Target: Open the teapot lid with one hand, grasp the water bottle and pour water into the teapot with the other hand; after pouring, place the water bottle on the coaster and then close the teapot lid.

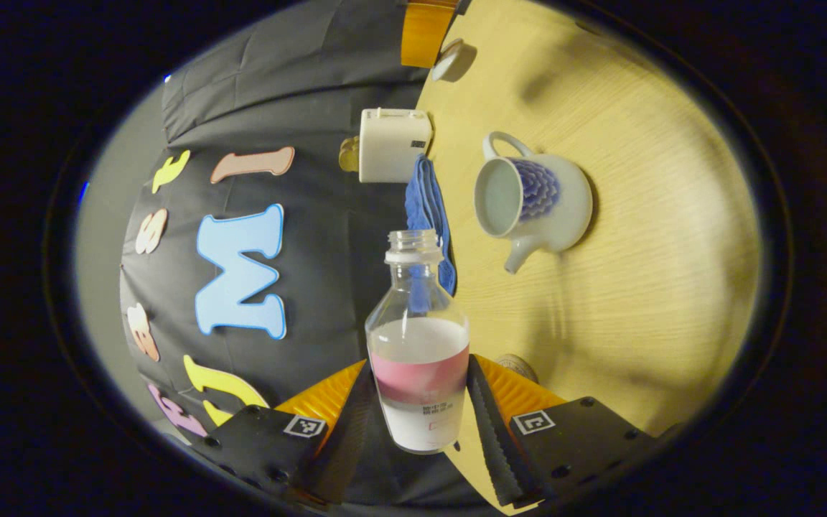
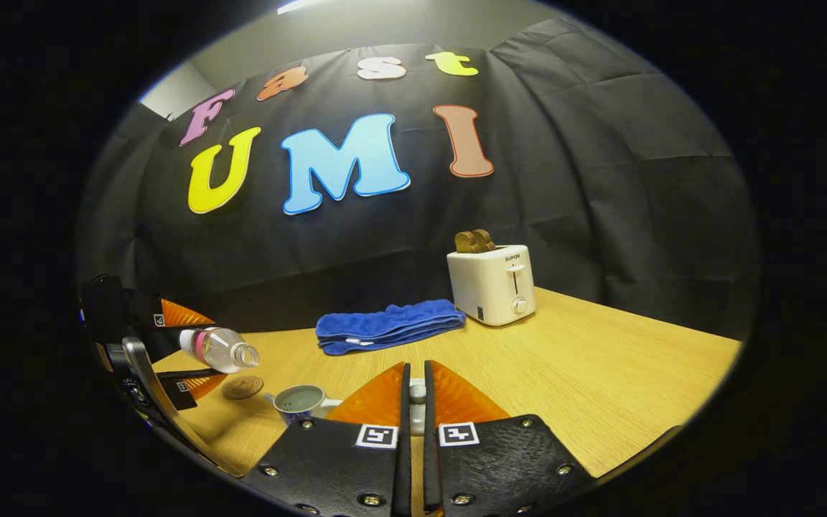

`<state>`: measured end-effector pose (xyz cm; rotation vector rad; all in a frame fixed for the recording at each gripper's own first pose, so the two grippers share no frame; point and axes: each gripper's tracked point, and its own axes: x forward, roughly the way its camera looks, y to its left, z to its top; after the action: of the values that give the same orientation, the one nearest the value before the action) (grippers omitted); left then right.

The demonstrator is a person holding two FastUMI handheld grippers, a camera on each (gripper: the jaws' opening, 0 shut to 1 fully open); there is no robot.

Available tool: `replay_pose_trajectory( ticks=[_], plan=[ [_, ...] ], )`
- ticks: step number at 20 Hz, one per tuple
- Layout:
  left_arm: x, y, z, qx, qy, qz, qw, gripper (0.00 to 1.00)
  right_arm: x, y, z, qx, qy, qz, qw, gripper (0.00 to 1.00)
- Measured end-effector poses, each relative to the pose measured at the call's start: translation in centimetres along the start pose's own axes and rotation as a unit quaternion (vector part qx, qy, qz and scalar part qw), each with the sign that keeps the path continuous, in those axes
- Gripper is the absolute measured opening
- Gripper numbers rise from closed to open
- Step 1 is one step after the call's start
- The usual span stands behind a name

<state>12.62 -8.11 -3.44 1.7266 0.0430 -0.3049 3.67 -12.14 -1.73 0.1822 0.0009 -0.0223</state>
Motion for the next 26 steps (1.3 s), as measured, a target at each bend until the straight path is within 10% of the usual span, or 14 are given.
replay_pose_trajectory(
  ticks=[26],
  plan=[
    [0.6, 2.5, 1.0, 0.179, 0.016, 0.010, 0.984, 0.85, 0.8, 0.0, -1.3, 0.024, 0.010, 0.019, 0.999, 0.06]
  ],
)
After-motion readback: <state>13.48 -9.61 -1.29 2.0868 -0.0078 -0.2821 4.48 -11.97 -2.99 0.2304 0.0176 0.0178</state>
